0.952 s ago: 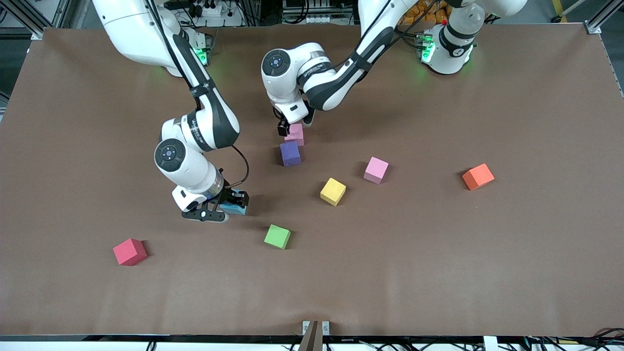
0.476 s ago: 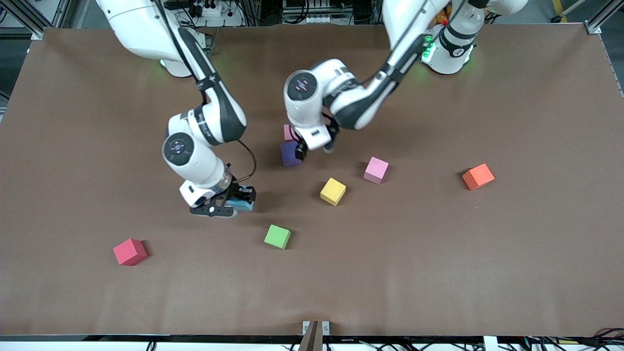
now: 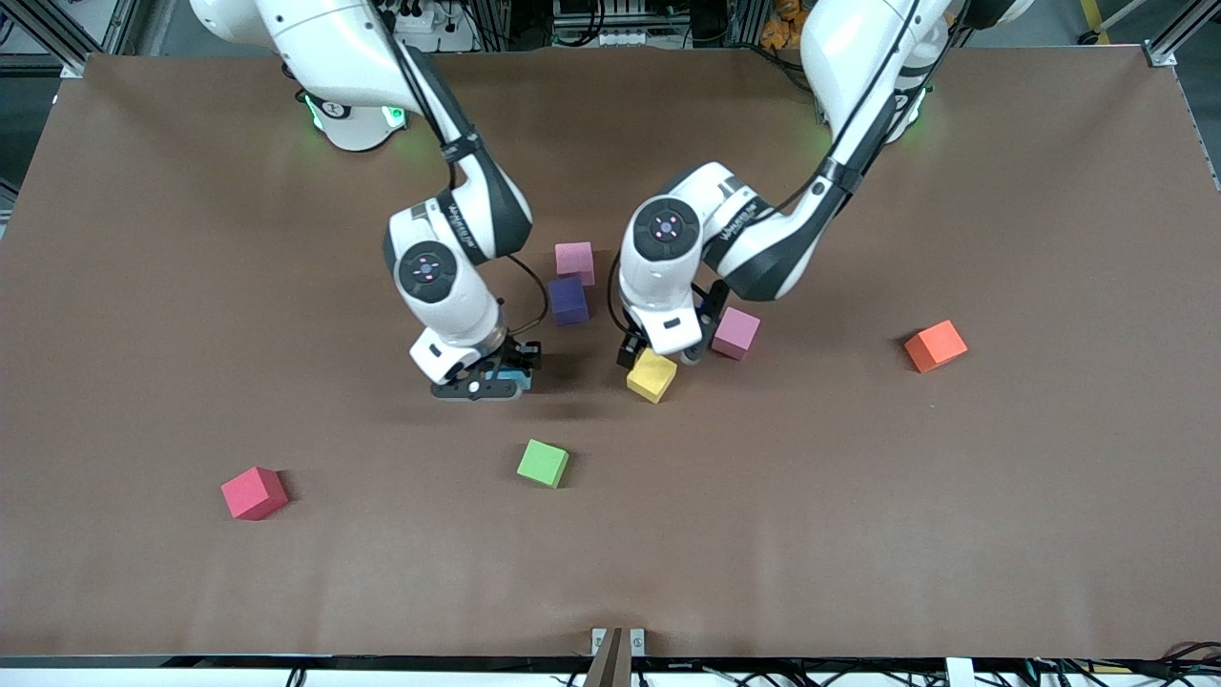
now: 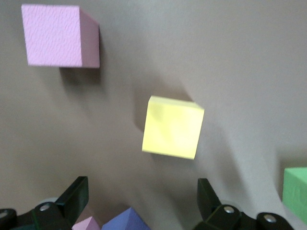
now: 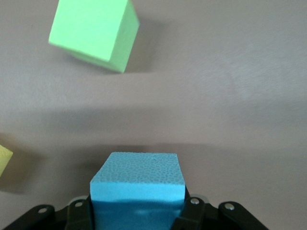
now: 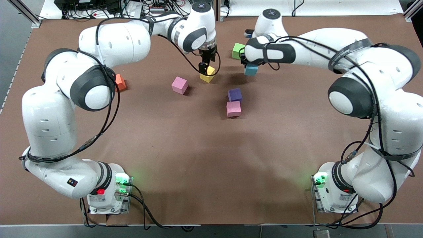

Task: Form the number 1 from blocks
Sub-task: 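Grasp the yellow block with the left gripper while the right gripper carries cyan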

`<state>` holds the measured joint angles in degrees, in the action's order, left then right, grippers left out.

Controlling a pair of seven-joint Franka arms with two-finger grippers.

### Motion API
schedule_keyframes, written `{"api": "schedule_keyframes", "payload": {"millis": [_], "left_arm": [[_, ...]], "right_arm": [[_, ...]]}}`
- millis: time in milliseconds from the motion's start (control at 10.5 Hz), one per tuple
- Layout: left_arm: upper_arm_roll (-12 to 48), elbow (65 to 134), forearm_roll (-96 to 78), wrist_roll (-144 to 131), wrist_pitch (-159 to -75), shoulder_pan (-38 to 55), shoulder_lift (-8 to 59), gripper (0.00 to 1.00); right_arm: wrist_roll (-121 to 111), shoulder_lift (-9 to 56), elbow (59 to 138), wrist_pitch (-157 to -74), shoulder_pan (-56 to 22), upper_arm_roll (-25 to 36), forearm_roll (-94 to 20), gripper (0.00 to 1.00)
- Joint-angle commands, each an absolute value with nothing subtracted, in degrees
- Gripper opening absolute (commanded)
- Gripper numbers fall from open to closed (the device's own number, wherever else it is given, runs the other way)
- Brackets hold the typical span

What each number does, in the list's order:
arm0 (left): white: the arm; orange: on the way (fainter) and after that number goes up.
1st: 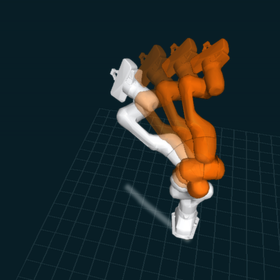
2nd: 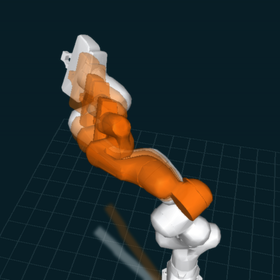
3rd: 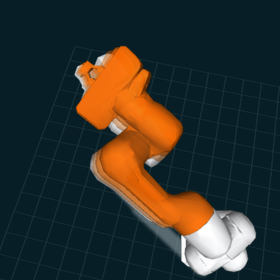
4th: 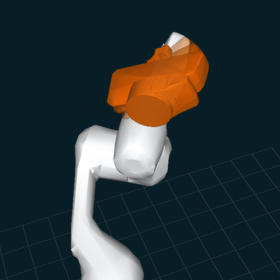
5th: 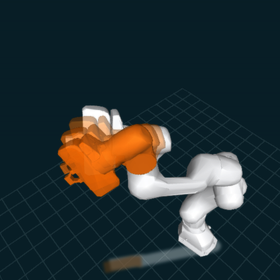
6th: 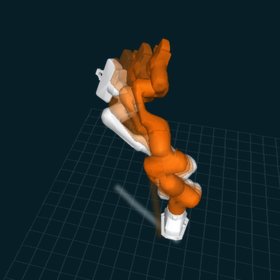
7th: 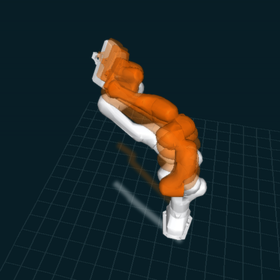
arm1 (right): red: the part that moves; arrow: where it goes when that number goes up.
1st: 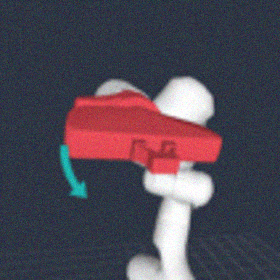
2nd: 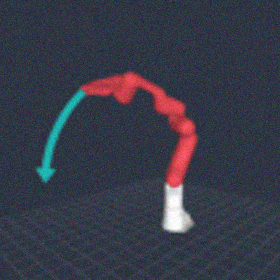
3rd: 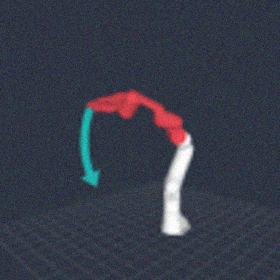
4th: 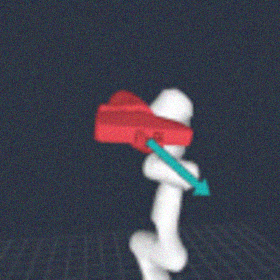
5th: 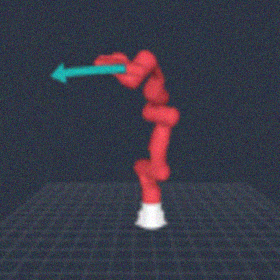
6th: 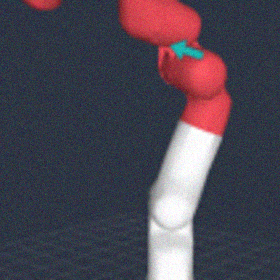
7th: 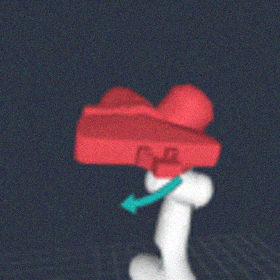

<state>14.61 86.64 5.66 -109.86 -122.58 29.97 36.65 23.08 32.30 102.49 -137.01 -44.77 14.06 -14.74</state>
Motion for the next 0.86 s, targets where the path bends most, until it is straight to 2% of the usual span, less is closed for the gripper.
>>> {"api": "schedule_keyframes", "payload": {"millis": [0, 190, 762], "left_arm": [[14.94, 84.64, 6.77, -105.84, -121.20, 28.39, 38.41, 1.00], [14.85, 81.93, 6.59, -104.77, -121.20, 27.95, 40.94, 1.00], [13.63, 78.05, 6.33, -104.85, -121.20, 28.47, 44.64, 1.00]], "right_arm": [[25.91, 36.11, 95.74, -133.26, -47.81, 16.96, -15.56, 0.47], [28.12, 38.23, 92.99, -132.28, -49.83, 17.84, -15.64, 0.47], [28.74, 40.43, 93.86, -132.71, -54.66, 17.84, -19.16, 0.47]]}}
